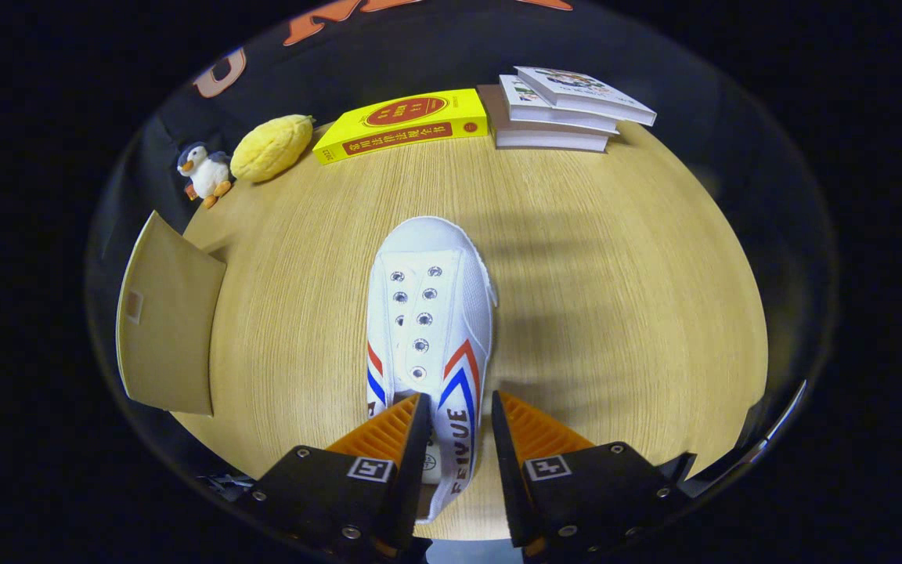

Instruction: Open the storage box then place both shoes into the box .Put the left shoe in first, then the right shoe, with the right side of both shoes facing outward in a uniform manner.

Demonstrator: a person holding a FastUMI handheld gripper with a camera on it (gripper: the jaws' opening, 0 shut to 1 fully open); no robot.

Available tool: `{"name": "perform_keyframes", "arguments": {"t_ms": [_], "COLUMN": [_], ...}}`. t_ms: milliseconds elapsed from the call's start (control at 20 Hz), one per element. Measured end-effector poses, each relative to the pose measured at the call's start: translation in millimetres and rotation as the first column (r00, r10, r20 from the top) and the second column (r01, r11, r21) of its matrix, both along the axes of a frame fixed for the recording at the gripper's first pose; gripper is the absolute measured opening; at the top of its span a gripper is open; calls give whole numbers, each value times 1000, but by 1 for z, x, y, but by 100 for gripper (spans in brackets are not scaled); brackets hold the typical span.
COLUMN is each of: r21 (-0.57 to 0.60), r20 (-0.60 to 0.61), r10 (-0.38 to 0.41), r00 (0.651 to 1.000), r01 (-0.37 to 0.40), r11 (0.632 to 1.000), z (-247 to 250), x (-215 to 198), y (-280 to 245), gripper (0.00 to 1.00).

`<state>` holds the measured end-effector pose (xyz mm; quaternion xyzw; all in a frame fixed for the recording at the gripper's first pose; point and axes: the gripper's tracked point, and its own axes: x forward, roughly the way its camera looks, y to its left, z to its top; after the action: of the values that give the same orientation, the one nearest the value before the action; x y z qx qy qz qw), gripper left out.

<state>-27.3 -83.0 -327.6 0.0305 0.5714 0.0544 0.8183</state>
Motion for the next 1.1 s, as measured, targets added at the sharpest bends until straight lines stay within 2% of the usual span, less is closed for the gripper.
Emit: {"name": "perform_keyframes", "arguments": {"t_ms": [200,250,300,400,500,650,900,1100], "r21": [15,34,65,118,133,99,244,274], "r20": [1,3,5,20,49,104,141,206], "r10": [18,1,-25,-48,-53,-37,-101,-100], "r00": [1000,1000,1000,999,997,994,985,973], "r01": [-18,-1,25,46,46,27,65,40], "r11": [1000,999,998,992,990,995,968,961], "z": [-5,-6,-5,-5,-4,-1,28,72], "x": [1,2,2,2,2,3,16,27], "y": [-5,-8,-9,-10,-9,-7,36,74], "gripper": [25,20,9,2,0,0,0,0]}}
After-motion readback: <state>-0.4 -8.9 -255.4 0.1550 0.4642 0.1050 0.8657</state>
